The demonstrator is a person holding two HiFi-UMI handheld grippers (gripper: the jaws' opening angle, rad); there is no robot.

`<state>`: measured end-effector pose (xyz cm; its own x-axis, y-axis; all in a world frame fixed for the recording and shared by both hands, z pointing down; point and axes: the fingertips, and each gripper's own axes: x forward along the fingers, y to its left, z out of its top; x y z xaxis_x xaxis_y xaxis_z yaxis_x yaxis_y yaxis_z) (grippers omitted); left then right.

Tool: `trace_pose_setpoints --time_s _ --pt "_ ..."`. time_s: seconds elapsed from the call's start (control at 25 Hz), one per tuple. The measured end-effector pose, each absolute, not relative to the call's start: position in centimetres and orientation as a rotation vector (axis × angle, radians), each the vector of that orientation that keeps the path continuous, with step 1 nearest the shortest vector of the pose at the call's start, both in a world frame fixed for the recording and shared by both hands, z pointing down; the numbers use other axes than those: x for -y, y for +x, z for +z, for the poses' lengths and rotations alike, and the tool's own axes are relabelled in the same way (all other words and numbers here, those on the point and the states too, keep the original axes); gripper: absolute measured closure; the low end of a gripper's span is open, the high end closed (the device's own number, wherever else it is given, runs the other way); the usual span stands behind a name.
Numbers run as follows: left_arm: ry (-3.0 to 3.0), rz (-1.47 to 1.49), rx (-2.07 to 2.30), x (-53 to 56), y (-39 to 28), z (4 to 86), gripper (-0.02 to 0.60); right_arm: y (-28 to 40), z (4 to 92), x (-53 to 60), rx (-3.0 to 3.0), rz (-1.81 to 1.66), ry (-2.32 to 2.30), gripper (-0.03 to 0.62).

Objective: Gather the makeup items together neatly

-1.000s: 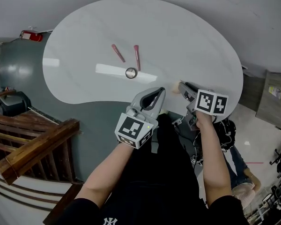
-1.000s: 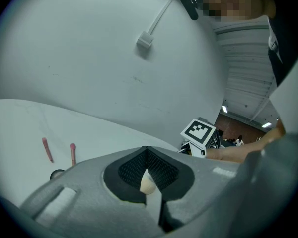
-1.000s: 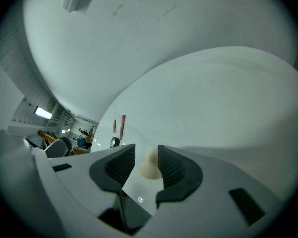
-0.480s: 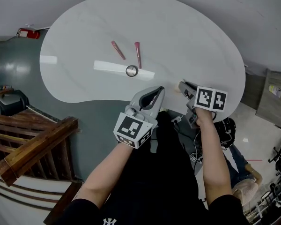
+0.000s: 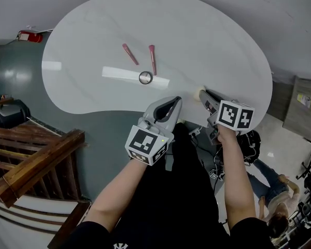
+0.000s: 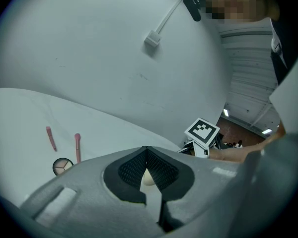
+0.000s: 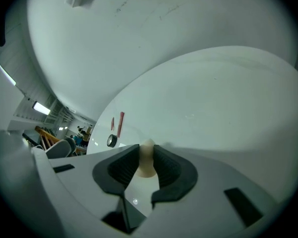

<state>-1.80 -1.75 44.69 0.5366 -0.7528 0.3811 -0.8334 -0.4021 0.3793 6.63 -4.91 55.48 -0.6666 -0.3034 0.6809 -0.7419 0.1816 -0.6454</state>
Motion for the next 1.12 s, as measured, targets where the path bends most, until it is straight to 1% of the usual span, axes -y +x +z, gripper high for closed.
trace_pose_setpoints --time_s 0.4,1.12 --pt "2.237 0.189 1.295 3.8 -1.5 45.7 0.574 5.4 53.2 8.7 2.261 1.249 1.096 0.493" --pt "2.183 0.178 1.334 6.9 -0.5 48.0 0.574 5.9 53.1 12.7 2.343 0.788 1.307 0.488"
